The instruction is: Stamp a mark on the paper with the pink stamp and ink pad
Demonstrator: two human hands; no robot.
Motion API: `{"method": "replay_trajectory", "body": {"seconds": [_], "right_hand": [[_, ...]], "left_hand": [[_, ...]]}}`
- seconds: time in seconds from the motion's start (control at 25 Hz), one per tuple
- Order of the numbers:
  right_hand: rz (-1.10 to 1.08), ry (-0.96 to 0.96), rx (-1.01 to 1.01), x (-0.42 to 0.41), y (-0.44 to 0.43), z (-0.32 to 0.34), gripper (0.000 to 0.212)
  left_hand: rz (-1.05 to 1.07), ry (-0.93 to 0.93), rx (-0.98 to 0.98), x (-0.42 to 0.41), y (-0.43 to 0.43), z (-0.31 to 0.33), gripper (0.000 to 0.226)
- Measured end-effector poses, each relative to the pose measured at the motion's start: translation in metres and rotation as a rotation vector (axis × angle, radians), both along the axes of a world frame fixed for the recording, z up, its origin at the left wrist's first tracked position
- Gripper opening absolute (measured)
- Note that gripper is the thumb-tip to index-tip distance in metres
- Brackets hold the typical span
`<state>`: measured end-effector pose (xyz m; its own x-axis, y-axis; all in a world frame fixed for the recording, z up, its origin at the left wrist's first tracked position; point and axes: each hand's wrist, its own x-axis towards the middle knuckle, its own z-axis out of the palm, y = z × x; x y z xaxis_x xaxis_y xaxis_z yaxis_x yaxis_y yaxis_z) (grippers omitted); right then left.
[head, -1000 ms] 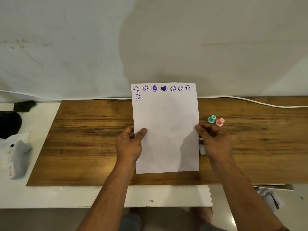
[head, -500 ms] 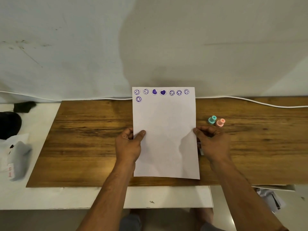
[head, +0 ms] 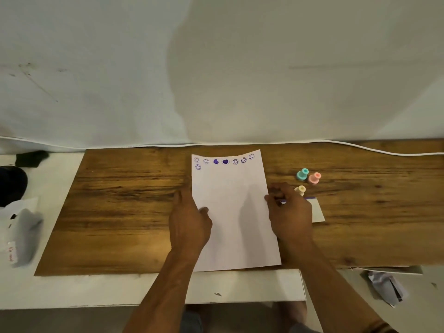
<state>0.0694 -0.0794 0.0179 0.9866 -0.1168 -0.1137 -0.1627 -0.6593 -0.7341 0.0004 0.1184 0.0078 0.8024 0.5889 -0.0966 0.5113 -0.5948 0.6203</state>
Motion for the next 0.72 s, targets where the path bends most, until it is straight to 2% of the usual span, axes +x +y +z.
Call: {"method": "replay_trajectory", "body": {"seconds": [0.08,0.2,0.28,0.52,0.72], "right_hand": [[0.044,0.007,-0.044,-0.002,0.001,-0.002,0.027],[0.123,-0.021,-0.122,-0.004,0.001,-0.004,0.029],[0.214,-0.039,-0.228,-0.005,0.0,-0.008,0.033],[0.369,-0.07,-0.52,-0.01,0.001,-0.018,0.034],[0.369,-0.047,-0.553,-0.012,0.003,-0.016,0.036]], "left_hand": [[-0.051,0.081,0.111,-0.003,0.001,-0.004,0.077],[-0.099,0.134,0.213,-0.006,0.004,-0.009,0.058],[-0.127,0.183,0.264,-0.007,0.008,-0.014,0.053],[-0.177,0.198,0.302,-0.008,0.013,-0.021,0.054],[-0.181,0.171,0.296,-0.01,0.013,-0.022,0.052]]}}
